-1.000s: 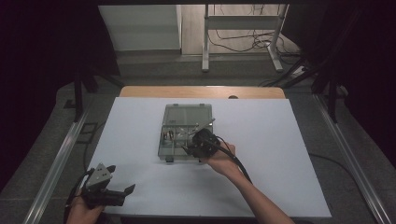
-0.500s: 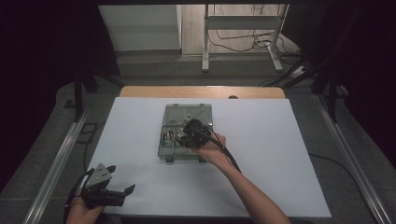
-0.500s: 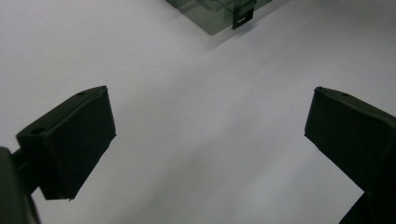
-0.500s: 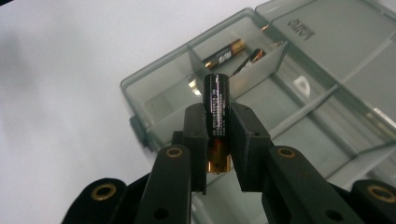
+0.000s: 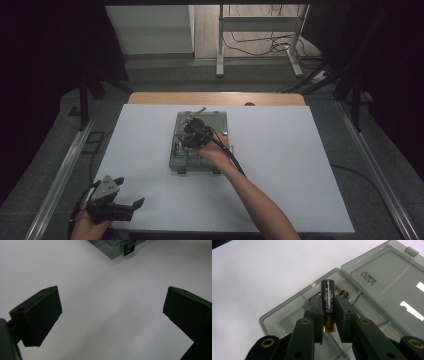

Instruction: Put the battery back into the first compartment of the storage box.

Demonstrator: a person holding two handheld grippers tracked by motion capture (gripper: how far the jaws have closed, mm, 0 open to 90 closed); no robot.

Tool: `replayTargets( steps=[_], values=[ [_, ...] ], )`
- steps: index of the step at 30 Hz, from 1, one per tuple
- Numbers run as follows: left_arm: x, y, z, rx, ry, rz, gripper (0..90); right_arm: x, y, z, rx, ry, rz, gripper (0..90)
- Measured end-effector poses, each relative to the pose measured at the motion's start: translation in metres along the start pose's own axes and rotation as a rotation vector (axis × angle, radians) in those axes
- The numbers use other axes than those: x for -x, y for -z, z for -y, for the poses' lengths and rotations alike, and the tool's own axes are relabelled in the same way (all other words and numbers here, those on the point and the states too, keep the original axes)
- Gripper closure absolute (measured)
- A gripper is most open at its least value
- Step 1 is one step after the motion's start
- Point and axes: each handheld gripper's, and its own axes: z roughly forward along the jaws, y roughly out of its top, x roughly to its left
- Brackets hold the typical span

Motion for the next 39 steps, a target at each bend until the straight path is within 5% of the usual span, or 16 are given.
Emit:
replayTargets(
  steps=[10, 26, 39],
  values=[
    [0.0, 0.0, 0.0, 0.002, -0.005, 0.0, 2.8, -0.002, -0.024, -0.013, -0.028, -0.021, 0.019, 71.9],
    [0.001, 0.0, 0.0, -0.006, -0.011, -0.005, 2.8, 0.001, 0.005, 0.004, 0.0, 0.021, 0.028, 48.7],
    [0.002, -0.001, -0.001, -0.009, -0.015, -0.008, 2.8, -0.004, 0.021, 0.02, 0.017, 0.049, 0.019, 41.7]
  ],
)
